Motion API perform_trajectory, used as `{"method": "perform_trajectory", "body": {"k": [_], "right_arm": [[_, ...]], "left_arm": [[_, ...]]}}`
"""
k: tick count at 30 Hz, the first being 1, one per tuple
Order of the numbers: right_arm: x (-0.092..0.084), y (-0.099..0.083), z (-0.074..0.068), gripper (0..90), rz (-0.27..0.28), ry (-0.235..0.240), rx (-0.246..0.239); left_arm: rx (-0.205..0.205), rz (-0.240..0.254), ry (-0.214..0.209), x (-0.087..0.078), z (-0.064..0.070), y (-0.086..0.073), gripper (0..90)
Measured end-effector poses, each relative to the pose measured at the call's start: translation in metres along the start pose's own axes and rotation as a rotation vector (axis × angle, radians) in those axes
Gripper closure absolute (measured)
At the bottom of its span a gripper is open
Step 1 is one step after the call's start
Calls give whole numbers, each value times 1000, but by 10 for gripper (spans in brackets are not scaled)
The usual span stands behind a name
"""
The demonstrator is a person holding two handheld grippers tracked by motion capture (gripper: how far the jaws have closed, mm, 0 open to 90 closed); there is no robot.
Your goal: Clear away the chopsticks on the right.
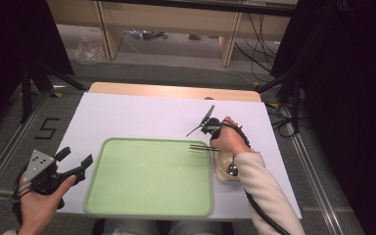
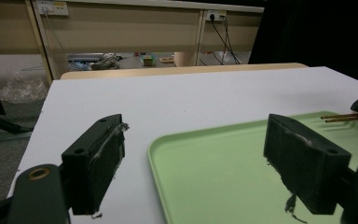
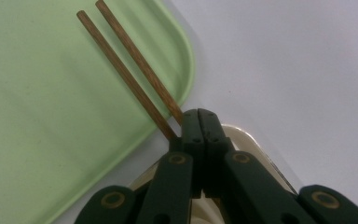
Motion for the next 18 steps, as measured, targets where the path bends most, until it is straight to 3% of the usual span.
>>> {"method": "perform_trajectory", "body": {"k": [18], "right_arm": [[2,2,3,900,2,-12,21]], "left_arm": [[-5,5,2,0,1,0,200]]}}
Point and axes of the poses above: each handheld gripper's, and its own axes: x roughly forward along the jaws, y roughly out of its top, z roughly to its right, the point moved 3 cm from there along x, roughly forward along the jaws, and after that the axes turned 14 degrees about -y, right-handed, at the moved point
